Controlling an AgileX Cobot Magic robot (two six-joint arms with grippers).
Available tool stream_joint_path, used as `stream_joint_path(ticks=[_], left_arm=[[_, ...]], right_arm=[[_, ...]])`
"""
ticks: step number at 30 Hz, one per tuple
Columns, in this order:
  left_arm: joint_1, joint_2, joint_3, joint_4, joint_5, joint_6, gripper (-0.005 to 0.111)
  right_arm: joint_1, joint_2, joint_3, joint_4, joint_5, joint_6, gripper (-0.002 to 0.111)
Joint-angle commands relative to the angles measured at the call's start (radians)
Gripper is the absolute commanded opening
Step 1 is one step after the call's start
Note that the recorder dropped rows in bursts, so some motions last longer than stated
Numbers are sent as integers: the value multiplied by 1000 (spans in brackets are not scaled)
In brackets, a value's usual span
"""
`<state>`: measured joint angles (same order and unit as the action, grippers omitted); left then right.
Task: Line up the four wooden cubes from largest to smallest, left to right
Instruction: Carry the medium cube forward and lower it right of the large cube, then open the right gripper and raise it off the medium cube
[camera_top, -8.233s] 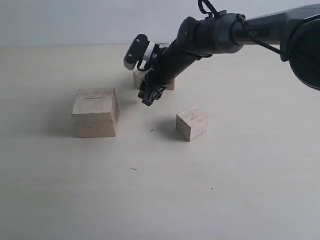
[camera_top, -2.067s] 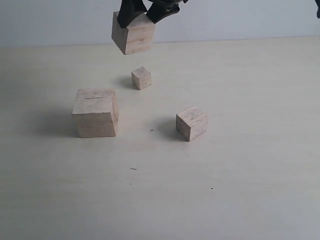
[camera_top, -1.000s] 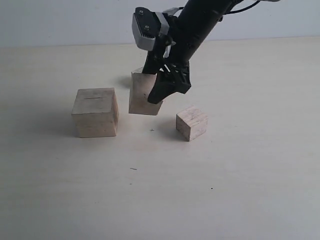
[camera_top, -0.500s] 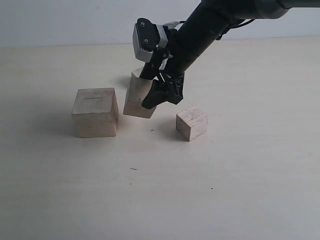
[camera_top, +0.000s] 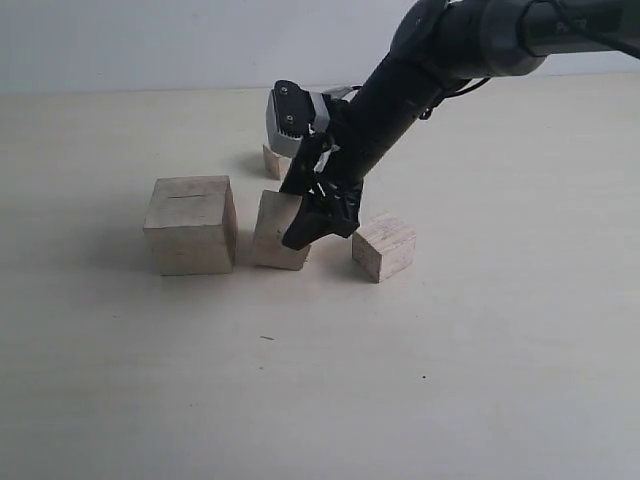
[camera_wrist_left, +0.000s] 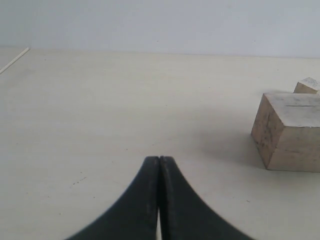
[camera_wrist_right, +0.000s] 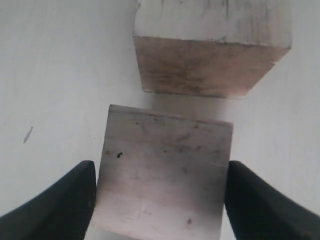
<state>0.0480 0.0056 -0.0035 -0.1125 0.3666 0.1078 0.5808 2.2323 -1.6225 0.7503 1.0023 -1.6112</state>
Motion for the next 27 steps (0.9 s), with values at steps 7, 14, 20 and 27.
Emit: stream_joint_path(ticks=[7, 14, 20, 27], left_arm=[[-1, -6, 3, 1, -12, -8, 0], [-1, -6, 3, 1, -12, -8, 0], [-1, -6, 3, 1, -12, -8, 0], [-1, -6, 3, 1, -12, -8, 0]], right_arm=[[1, 34, 0, 64, 20, -94, 0], [1, 58, 0, 126, 20, -151, 10], [1, 68, 0, 132, -25, -151, 39], [1, 68, 0, 132, -119, -151, 60]])
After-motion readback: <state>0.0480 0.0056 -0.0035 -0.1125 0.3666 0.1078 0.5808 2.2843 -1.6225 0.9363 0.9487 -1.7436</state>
